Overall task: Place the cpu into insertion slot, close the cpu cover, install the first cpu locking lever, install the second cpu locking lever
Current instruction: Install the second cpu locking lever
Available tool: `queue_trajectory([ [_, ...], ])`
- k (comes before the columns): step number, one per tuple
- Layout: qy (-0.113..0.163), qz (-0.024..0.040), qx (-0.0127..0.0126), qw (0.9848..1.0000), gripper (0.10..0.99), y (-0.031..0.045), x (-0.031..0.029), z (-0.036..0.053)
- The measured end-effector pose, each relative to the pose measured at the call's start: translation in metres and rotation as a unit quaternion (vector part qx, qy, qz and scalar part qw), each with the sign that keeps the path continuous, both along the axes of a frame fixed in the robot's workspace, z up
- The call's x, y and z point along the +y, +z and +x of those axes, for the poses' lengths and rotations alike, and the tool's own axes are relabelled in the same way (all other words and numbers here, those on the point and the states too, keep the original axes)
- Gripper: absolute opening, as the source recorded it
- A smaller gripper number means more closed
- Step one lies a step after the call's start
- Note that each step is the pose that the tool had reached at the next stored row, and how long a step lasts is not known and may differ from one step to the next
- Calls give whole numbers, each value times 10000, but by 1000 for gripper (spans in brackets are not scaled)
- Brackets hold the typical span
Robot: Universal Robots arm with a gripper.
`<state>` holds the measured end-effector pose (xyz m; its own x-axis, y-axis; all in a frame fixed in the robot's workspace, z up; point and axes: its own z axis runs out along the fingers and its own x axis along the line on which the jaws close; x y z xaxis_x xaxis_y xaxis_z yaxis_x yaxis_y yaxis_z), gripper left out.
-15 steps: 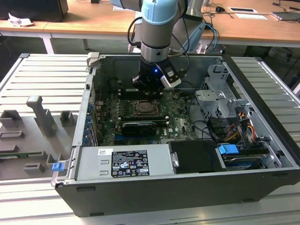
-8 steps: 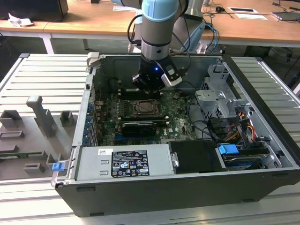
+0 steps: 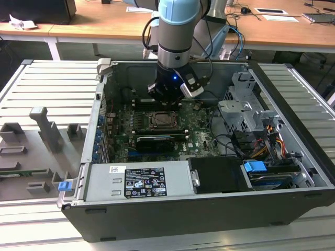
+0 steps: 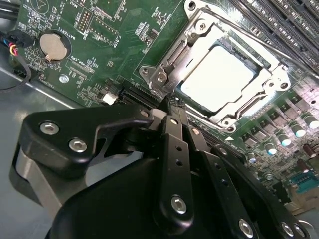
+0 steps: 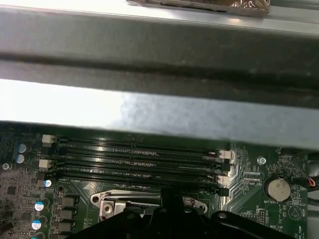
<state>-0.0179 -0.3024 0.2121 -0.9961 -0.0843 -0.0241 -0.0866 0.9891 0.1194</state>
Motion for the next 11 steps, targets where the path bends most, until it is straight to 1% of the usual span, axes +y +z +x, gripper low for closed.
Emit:
queue_trajectory([
  [7,1,1,0,10000,106,0,-41,0],
  [9,-1,0,0,10000,106,2,-43,-1],
  [11,0,-1,0,10000,106,37,-43,0],
])
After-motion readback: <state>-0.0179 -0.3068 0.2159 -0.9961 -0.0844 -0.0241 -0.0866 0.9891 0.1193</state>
